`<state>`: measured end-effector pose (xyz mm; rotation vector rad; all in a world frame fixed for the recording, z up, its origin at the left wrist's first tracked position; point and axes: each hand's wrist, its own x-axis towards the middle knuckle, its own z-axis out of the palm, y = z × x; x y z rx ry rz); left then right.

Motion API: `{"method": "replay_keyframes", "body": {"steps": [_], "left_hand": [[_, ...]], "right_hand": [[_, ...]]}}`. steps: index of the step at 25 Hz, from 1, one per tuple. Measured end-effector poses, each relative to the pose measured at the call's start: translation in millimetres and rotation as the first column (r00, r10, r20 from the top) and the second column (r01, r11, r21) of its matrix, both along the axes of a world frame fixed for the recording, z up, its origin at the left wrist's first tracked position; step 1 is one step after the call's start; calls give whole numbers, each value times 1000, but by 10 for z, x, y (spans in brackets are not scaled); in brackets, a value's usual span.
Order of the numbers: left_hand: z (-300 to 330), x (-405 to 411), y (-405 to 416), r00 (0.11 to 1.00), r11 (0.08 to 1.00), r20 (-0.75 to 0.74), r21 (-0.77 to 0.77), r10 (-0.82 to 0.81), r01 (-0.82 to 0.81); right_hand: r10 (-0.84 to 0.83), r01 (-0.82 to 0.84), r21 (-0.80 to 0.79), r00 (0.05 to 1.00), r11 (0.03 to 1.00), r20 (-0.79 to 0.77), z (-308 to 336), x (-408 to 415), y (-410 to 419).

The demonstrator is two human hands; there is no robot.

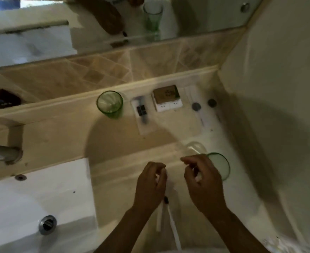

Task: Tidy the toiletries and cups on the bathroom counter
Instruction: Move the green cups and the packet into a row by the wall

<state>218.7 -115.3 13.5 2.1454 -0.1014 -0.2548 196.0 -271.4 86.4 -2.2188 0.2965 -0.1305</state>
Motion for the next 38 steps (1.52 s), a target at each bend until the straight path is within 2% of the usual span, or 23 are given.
{"method": "replay_keyframes", "body": {"steps": [3, 5, 6, 8, 10, 15, 23, 28, 30, 35, 38], "left_hand": [[86, -227, -364, 980, 984, -194, -168, 30, -64], [134, -276, -600, 963, 978, -269, -202, -5, -51], [149, -271, -692, 963, 981, -268, -192, -35, -18], [166, -254, -836, 967, 990, -248, -139, -65, 31], [176, -277, -924, 963, 995, -270, -97, -18, -9], [254, -394, -1121, 937, 964, -325, -185, 126, -193], [271, -506, -1141, 923, 924, -309, -231, 228, -305], [236, -452, -637, 930, 902, -228, -260, 289, -344], [273, -423, -310, 902, 859, -253, -299, 349, -416], [379, -363, 640, 794, 617, -383, -500, 472, -608], [408, -332, 1206, 775, 577, -387, -519, 499, -631]], "right_hand": [[-273, 274, 0, 960, 962, 58, 118, -279, -498], [-463, 461, 50, 886, 886, 25, 15, -404, -786], [-499, 497, 66, 867, 865, 9, -67, -443, -897], [-463, 465, 81, 885, 881, -43, -247, -491, -1073], [-364, 379, 112, 922, 919, -131, -375, -512, -1166], [-188, 247, 190, 941, 950, -281, -516, -508, -1188], [-60, 180, 344, 942, 921, -331, -497, -420, -1178], [-18, 132, 399, 961, 908, -276, -420, -275, -685], [12, 99, 435, 970, 895, -244, -354, -215, -359], [99, 22, 524, 974, 852, -202, -274, -57, 644], [132, -4, 564, 974, 826, -187, -326, 66, 1277]]}}
